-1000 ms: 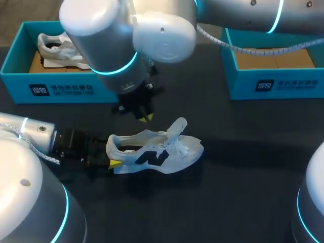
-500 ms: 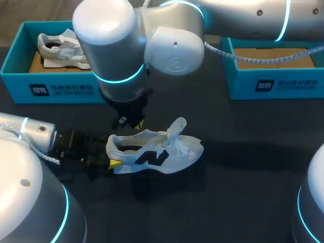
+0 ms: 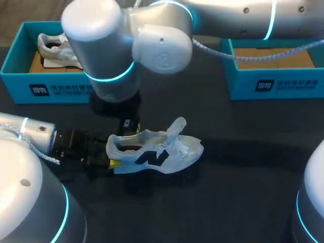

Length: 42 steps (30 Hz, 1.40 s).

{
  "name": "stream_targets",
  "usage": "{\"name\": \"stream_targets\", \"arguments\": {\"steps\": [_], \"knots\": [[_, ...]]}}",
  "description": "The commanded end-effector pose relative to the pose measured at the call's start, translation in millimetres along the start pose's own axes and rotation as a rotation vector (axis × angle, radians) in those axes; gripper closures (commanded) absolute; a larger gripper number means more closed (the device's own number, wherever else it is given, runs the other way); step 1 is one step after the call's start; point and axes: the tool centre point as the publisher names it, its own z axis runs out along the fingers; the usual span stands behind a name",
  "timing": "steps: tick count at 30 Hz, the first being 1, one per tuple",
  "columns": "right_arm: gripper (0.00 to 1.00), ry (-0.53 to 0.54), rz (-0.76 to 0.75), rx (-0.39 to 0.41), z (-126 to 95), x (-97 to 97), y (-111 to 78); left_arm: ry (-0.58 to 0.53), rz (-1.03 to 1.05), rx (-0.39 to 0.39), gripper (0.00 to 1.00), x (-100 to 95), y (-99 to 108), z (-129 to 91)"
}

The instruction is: Take the shoe out of the shoebox, open the shoe tongue, remove and reinsert the insole, then place the shoe into the shoebox

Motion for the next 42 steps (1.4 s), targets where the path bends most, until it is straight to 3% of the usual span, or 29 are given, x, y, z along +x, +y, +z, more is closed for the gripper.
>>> {"name": "stream_targets", "arguments": {"steps": [1, 7, 32, 42], "knots": [[1.00, 0.005, -0.045, 0.019, -0.4, -1.8, 6.4, 0.001, 0.000, -0.003, 1.00, -3.1, 2.8, 2.2], [1.00, 0.005, -0.045, 0.019, -0.4, -1.8, 6.4, 0.001, 0.000, -0.003, 1.00, -3.1, 2.8, 2.2], [1.00, 0.077, -0.060, 0.029, 63.4, 2.8, 9.5, 0.001, 0.000, -0.003, 1.00, -3.1, 2.8, 2.2], [1.00, 0.078, -0.080, 0.044, 79.6, -8.7, -0.5, 0.001, 0.000, -0.003, 1.00, -3.1, 2.8, 2.2]]}}
